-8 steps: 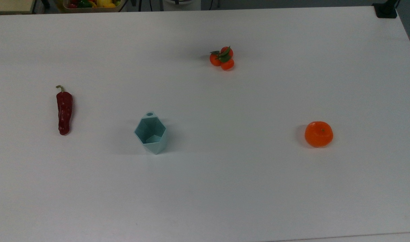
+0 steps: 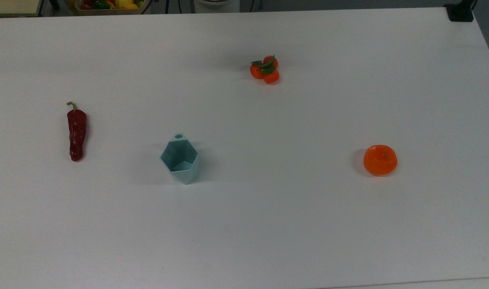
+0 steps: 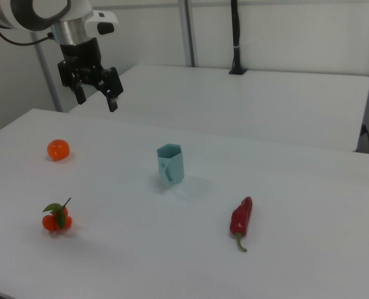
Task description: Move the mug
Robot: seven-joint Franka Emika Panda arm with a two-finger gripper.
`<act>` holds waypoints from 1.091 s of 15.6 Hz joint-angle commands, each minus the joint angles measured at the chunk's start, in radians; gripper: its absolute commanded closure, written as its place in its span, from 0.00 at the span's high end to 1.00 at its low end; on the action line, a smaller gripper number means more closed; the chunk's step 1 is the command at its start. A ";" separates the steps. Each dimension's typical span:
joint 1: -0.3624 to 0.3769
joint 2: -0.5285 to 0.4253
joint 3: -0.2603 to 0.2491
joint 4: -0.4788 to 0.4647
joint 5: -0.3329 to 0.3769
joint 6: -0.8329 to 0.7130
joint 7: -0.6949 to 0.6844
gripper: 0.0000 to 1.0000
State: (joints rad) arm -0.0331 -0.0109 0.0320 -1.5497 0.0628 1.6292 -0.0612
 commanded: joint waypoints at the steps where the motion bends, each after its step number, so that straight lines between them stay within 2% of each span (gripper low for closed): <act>1: 0.019 -0.041 -0.027 -0.058 0.009 0.014 -0.028 1.00; 11: 0.016 -0.018 -0.027 -0.050 0.011 0.029 -0.052 1.00; 13: 0.013 -0.004 -0.030 -0.040 0.009 0.072 -0.106 1.00; 17: 0.019 0.046 -0.061 -0.047 0.008 0.165 -0.126 1.00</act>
State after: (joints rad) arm -0.0303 0.0084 0.0064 -1.5707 0.0628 1.7187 -0.1462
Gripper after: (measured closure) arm 0.000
